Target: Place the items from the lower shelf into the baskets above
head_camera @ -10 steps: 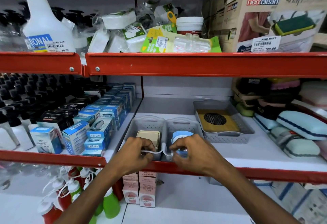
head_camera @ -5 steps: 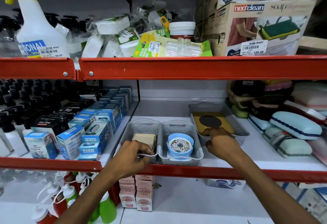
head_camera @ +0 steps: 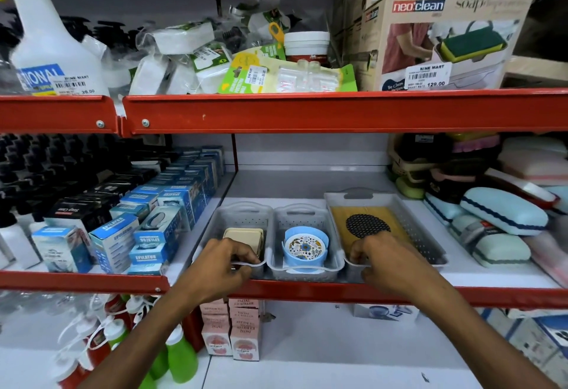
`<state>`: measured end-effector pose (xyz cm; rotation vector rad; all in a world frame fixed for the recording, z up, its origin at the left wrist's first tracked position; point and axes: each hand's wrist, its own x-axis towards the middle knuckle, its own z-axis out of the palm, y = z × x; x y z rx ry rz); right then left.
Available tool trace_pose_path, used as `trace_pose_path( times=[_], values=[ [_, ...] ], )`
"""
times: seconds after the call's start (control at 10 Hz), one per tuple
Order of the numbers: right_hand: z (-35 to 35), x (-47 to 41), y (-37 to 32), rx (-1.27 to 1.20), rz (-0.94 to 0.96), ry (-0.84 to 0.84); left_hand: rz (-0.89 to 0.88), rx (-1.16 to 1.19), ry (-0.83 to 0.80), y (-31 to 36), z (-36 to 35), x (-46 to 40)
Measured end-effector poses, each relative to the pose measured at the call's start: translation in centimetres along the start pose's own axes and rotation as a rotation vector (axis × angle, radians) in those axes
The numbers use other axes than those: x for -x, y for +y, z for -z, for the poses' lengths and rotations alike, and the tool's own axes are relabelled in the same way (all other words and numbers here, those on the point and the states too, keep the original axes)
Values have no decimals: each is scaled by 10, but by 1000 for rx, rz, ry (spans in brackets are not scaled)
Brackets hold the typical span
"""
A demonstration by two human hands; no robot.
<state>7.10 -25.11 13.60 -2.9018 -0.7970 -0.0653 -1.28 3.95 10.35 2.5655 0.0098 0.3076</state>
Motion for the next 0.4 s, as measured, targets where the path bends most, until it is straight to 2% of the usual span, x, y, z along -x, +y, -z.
trace_pose_path(
  times=[0.3, 0.4],
  values=[
    [-1, 8, -2, 49, 43, -27, 9, -36, 8, 9, 2, 1],
    [7, 12, -5, 40, 20, 25, -71, -141, 108, 23, 7, 1]
  ],
)
